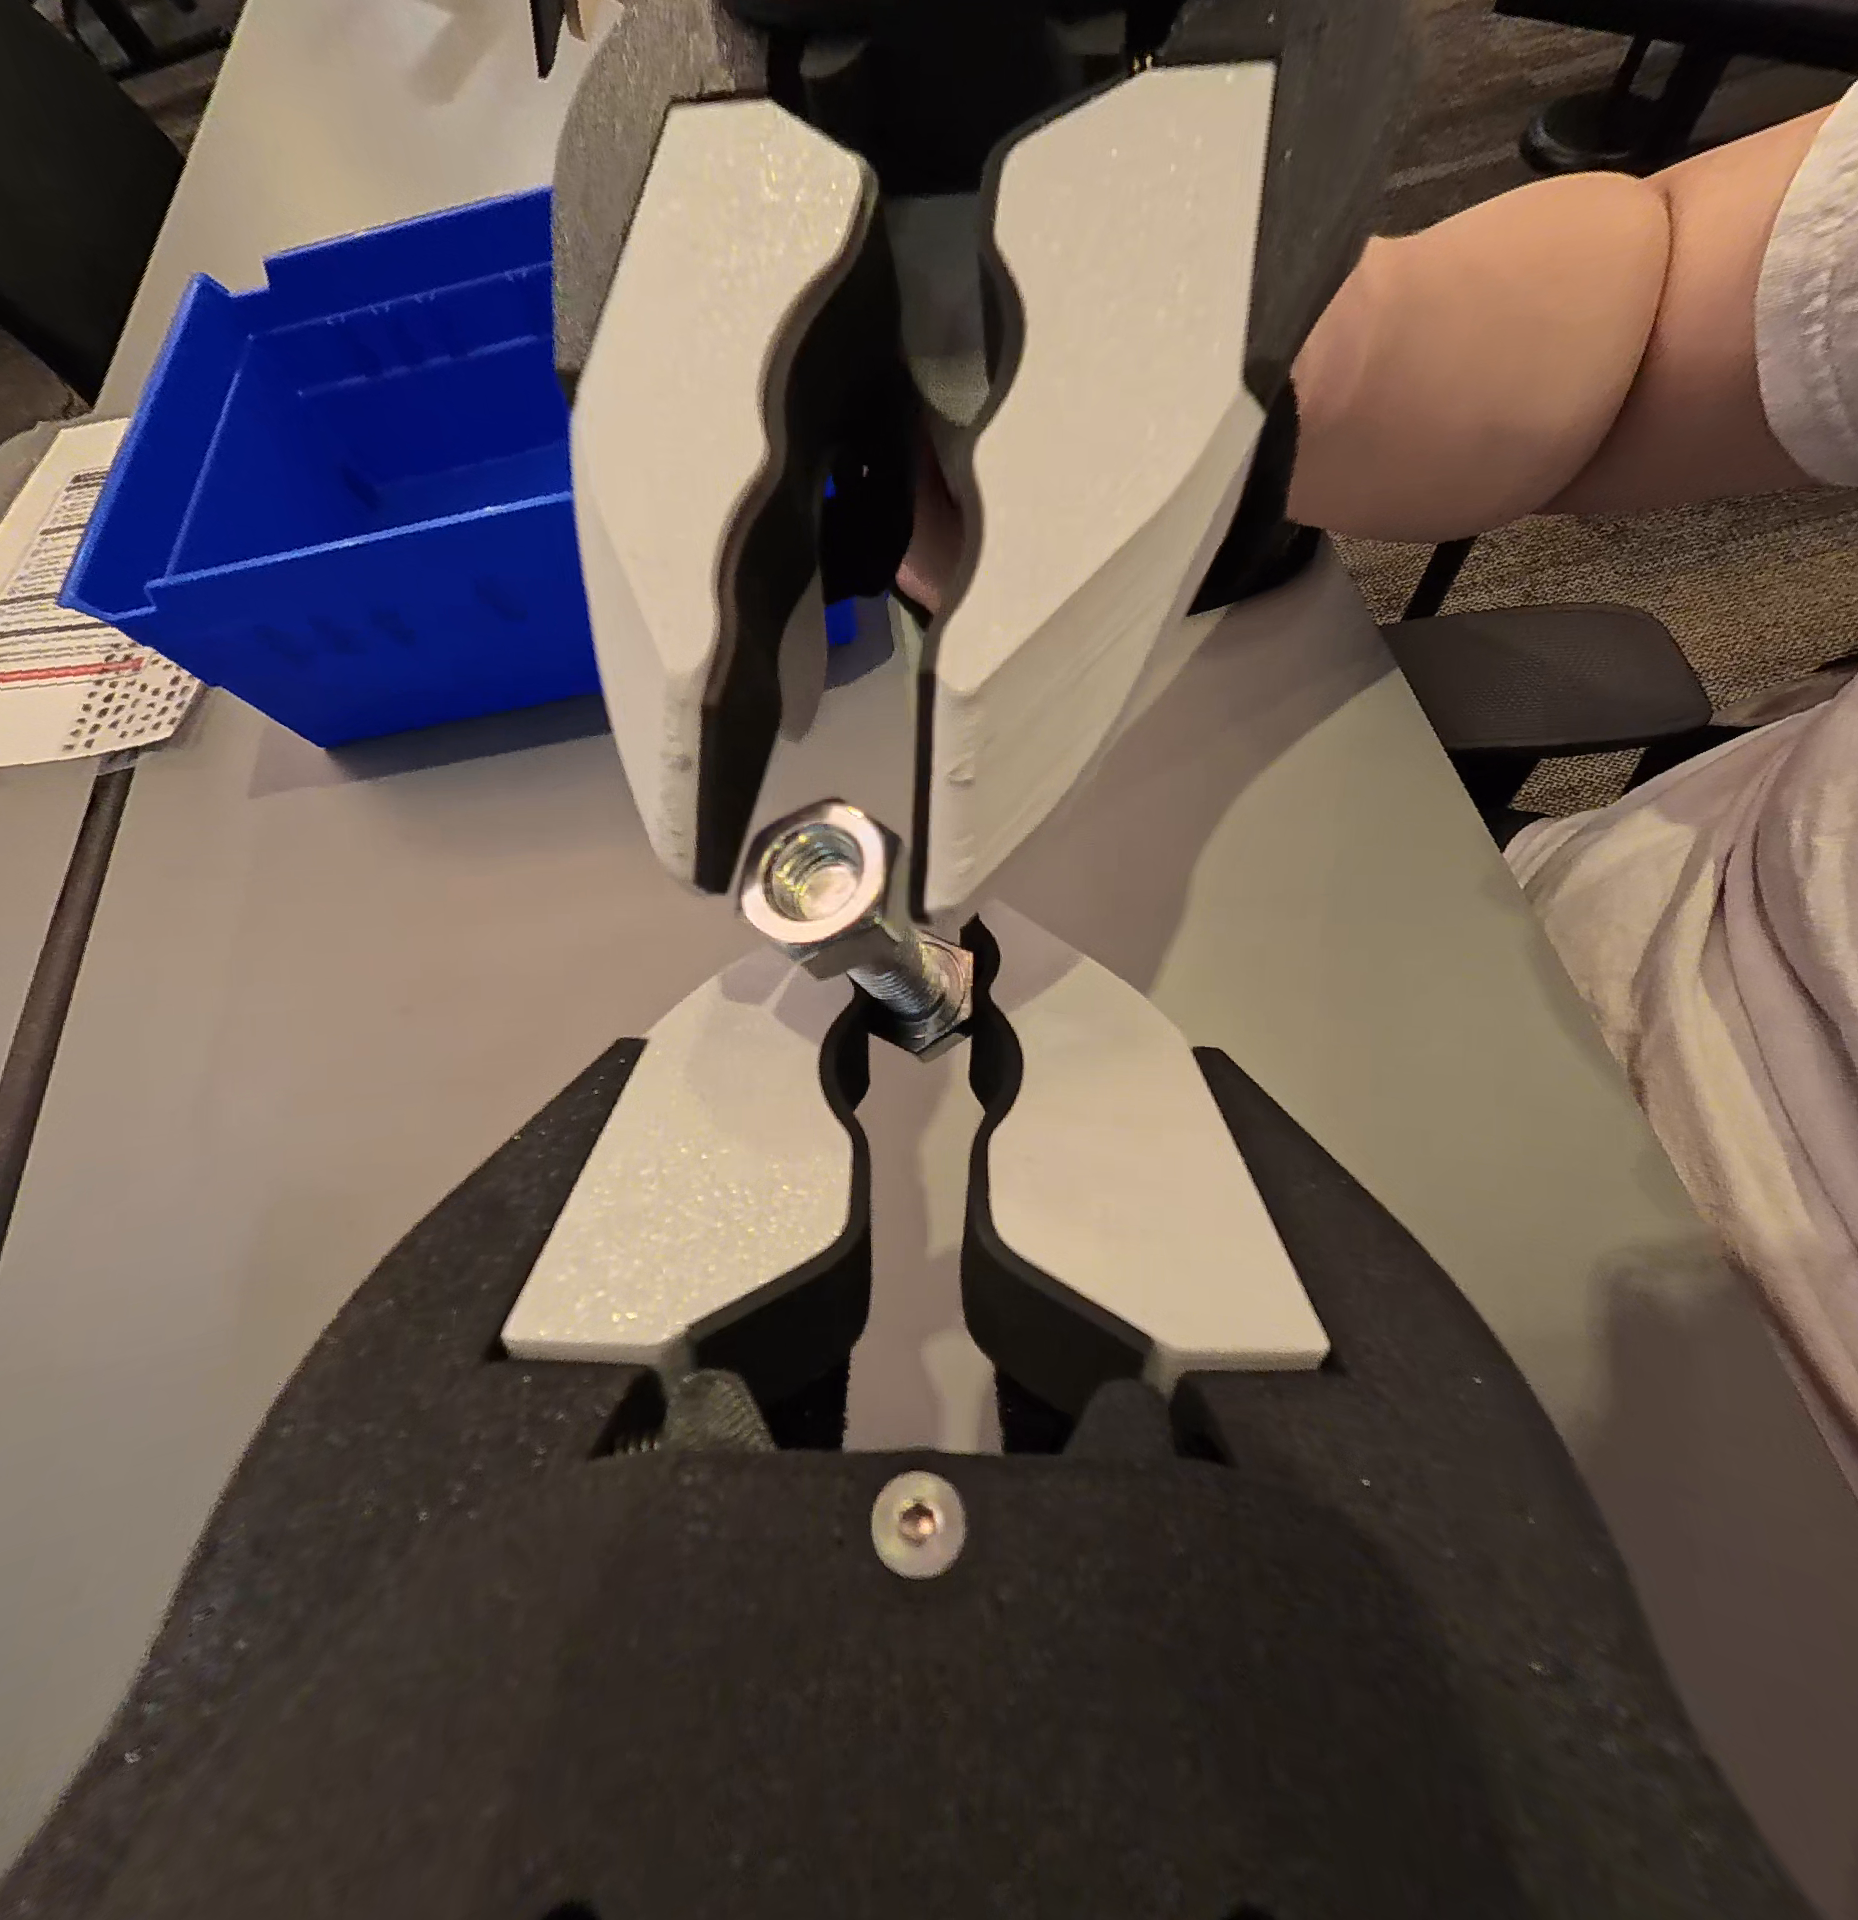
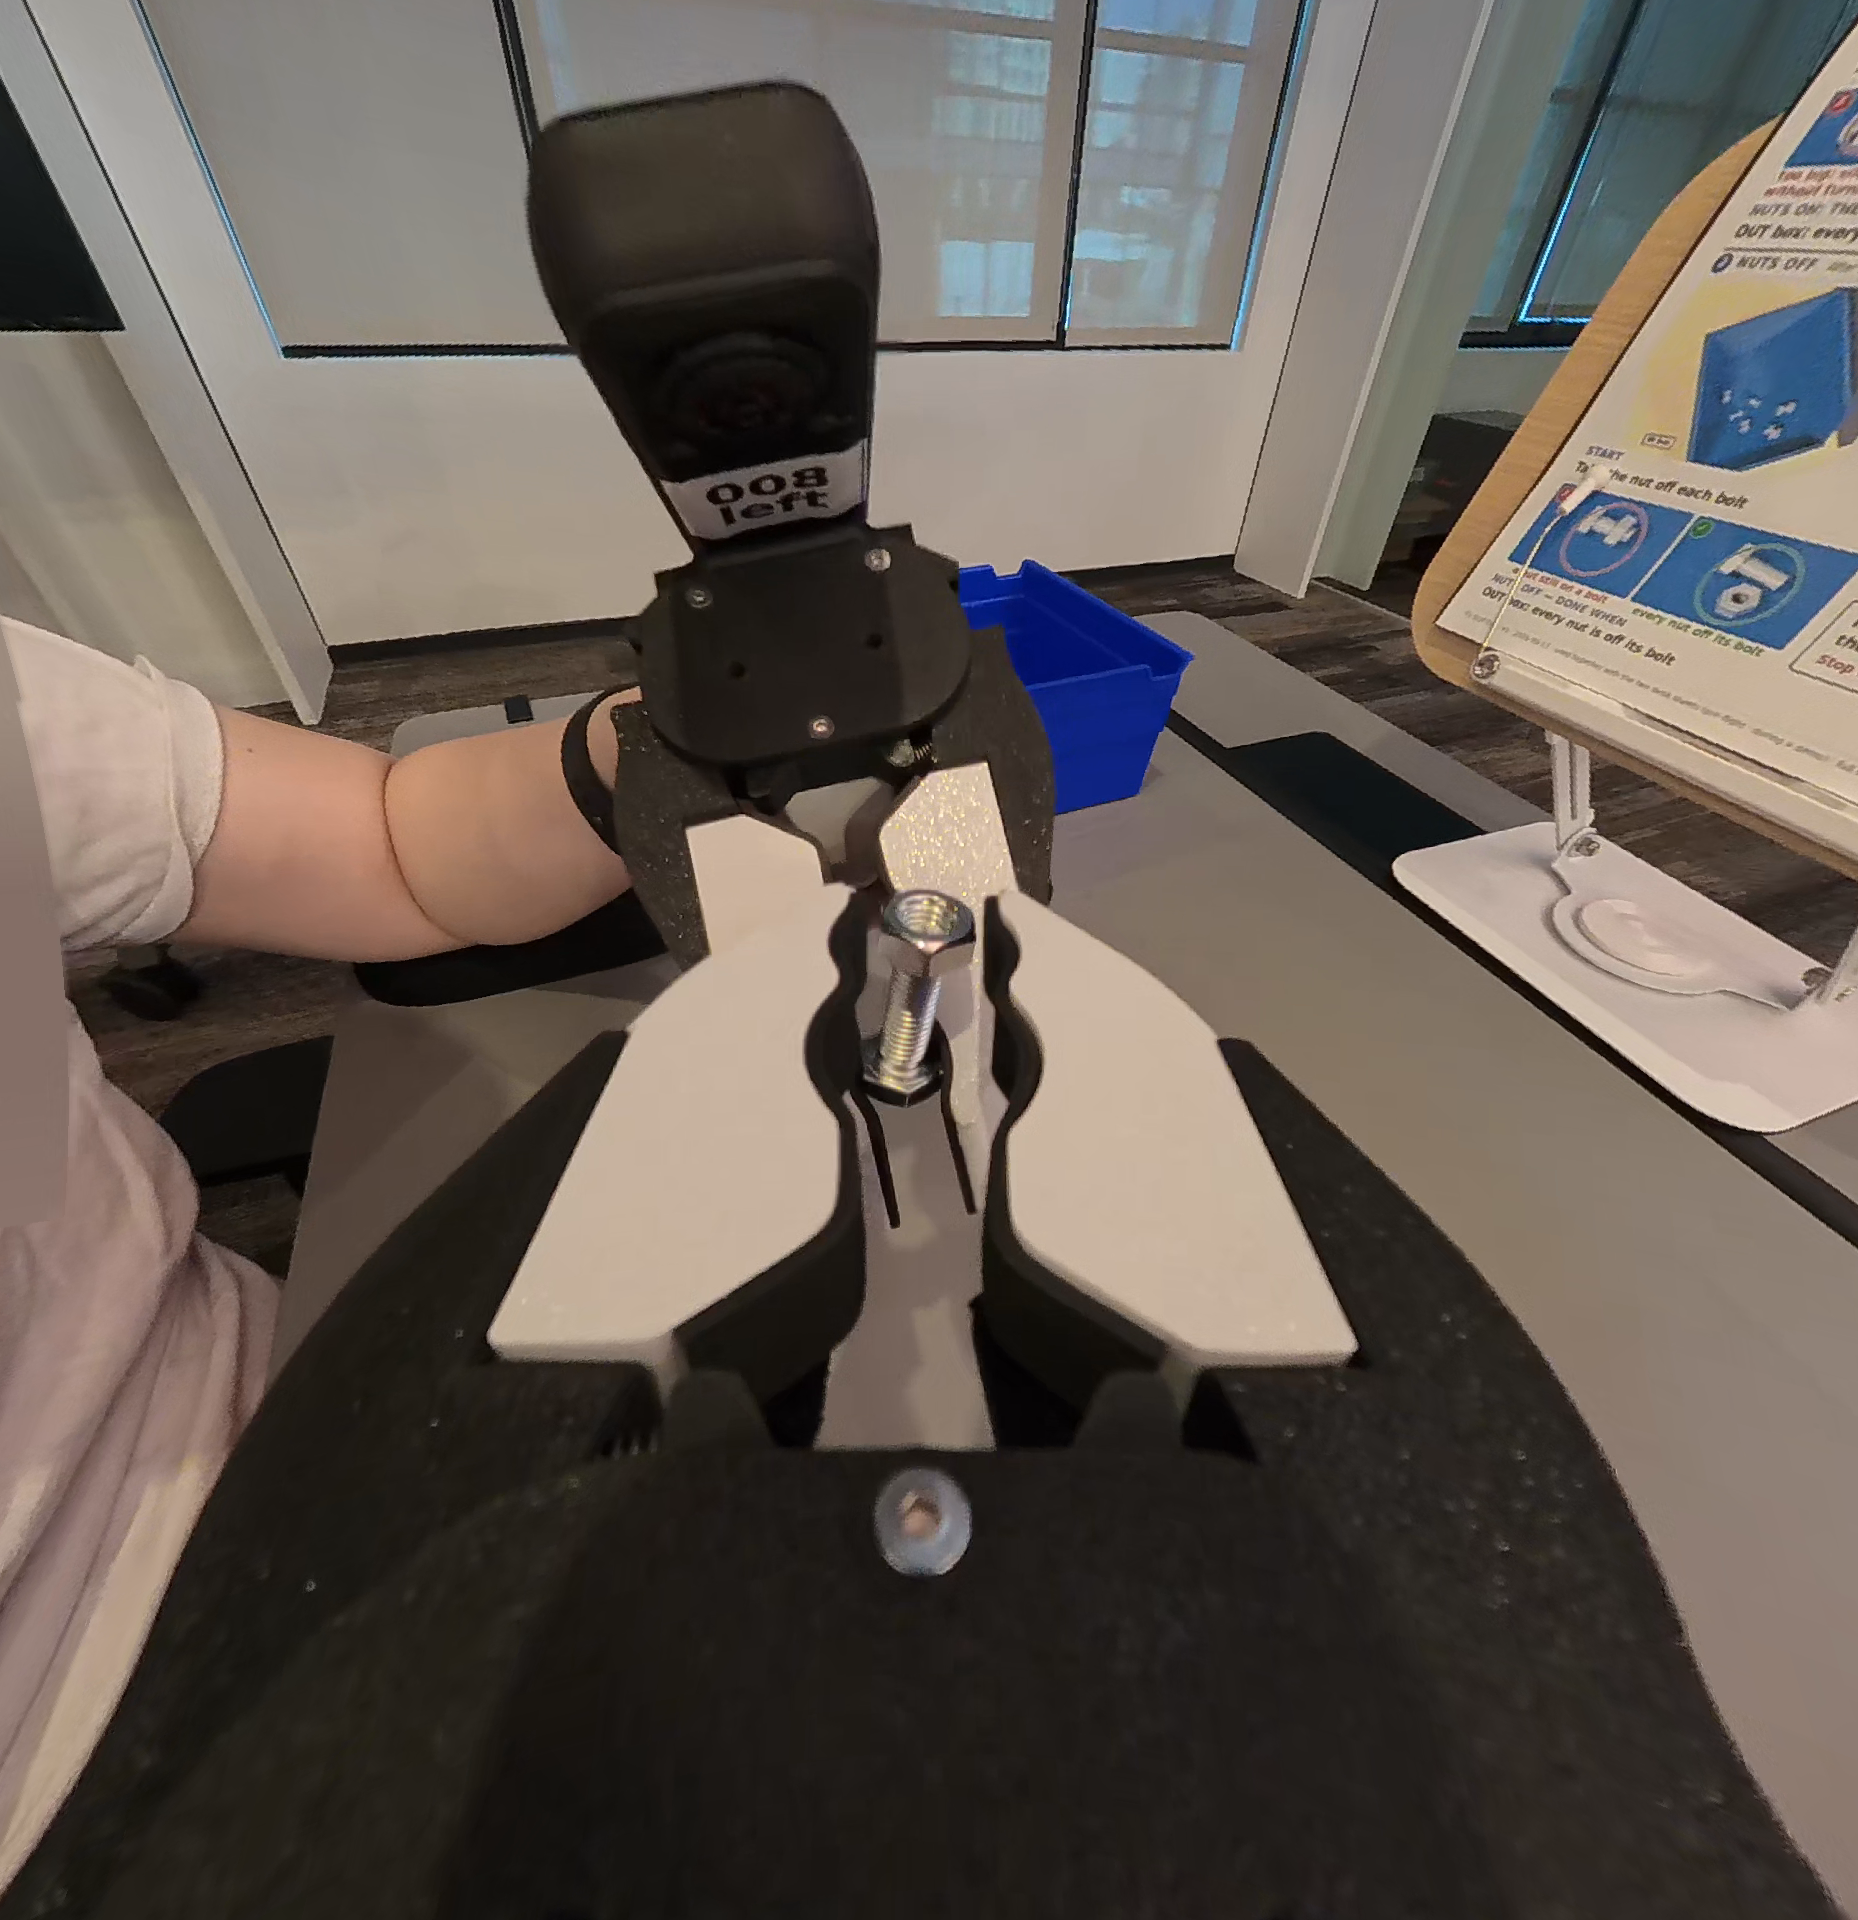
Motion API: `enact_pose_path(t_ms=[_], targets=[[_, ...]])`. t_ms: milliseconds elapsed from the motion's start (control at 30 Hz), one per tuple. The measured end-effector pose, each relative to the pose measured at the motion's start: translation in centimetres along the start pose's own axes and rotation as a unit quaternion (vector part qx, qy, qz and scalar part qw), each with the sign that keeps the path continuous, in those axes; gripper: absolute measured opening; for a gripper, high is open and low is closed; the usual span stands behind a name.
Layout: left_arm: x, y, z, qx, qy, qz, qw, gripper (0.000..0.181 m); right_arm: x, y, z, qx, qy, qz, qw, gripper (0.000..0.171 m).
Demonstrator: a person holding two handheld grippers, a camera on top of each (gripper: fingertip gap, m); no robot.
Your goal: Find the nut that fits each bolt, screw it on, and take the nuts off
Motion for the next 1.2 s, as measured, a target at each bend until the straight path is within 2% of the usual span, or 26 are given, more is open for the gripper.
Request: enact_pose_path(t_ms=[167, 333, 600, 933, 1200], targets=[[0.1, 0.0, 0.2, -0.005, -0.008, 0.006, 1.0, 0.014, 0.3, 0.4, 0.1, 0.021, 0.011, 0.006, 1.0, 0.027], [0.4, -0.2, 0.7, -0.021, -0.028, 0.011, 0.999, 0.014, 0.6, 0.6, 0.6, 0.115, 0.004, -0.004, 0.993, 0.027], [0.5, -0.5, 1.1, -0.028, -0.045, 0.005, 0.999, 0.014, 0.5, 0.4, 1.1, 0.174, -0.009, -0.024, 0.984, 0.026], [0.4, -0.5, 1.0, -0.02, -0.045, 0.002, 0.999, 0.014, 0.0, 0.1, 1.1, 0.161, 0.0, -0.032, 0.986, 0.018], [0.3, -0.4, 0.3, 0.029, -0.024, -0.014, 0.999, 0.014, 0.0, 0.1, 0.9, 0.069, -0.018, -0.046, 0.996, 0.019]])
Point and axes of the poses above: each gripper's, where its closed fingertips meet, y back along the fingers, x out of its top, z = x × y across the jaws, the point moved 9 cm from there along y, back along the fingers, and after that the axes turned 9 degrees about -x, right-handed, at the moved point
